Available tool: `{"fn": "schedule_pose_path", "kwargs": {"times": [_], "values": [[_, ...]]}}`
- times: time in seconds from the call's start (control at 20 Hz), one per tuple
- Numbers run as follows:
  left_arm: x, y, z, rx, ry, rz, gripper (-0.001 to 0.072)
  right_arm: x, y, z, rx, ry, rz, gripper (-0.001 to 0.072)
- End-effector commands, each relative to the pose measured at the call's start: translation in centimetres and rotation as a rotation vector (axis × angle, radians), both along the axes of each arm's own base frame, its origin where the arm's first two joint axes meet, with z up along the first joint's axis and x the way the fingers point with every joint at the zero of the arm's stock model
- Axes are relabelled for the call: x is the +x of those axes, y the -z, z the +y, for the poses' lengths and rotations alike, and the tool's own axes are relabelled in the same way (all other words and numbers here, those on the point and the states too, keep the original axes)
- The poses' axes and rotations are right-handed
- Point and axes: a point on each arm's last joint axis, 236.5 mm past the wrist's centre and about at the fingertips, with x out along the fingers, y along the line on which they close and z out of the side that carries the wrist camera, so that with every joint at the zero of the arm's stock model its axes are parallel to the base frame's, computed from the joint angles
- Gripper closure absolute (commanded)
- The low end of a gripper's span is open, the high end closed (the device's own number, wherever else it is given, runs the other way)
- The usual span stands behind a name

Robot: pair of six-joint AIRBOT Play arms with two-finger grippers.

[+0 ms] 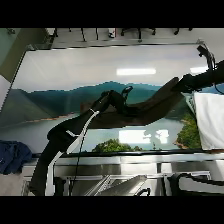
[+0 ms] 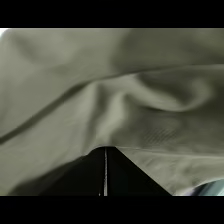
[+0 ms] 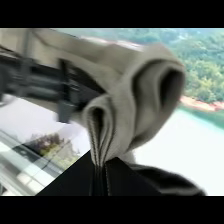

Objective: Fold the shirts.

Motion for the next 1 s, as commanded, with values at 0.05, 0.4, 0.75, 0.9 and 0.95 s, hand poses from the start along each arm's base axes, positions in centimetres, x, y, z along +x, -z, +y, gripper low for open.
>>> {"fn": "schedule_pose_path", "kwargs": {"times": [0.05,0.4,0.75,0.9,0.95], "values": [[0.0,-3.4,-2.3,-0.059,0.017,-0.014,0.0698,-1.1,-1.9,1.5,0.001,-0.03,-0.033,0.0689],[4.6,-24.2,9.2,-0.249,-0.09,-0.158,0.0698,-1.8,-2.4,6.7,0.039,-0.098,-0.008,0.0689],[1.1,-47.9,29.6,-0.298,-0.387,-0.715,0.0698,1.0,-2.3,31.1,0.197,-0.18,-0.285,0.0688],[-3.0,-52.1,34.4,-0.227,-0.444,-0.884,0.0698,0.0,4.6,42.8,0.221,-0.16,-0.351,0.0687],[-4.1,-52.8,35.5,-0.199,-0.461,-0.924,0.0698,-0.6,7.6,45.8,0.216,-0.139,-0.38,0.0635]]}}
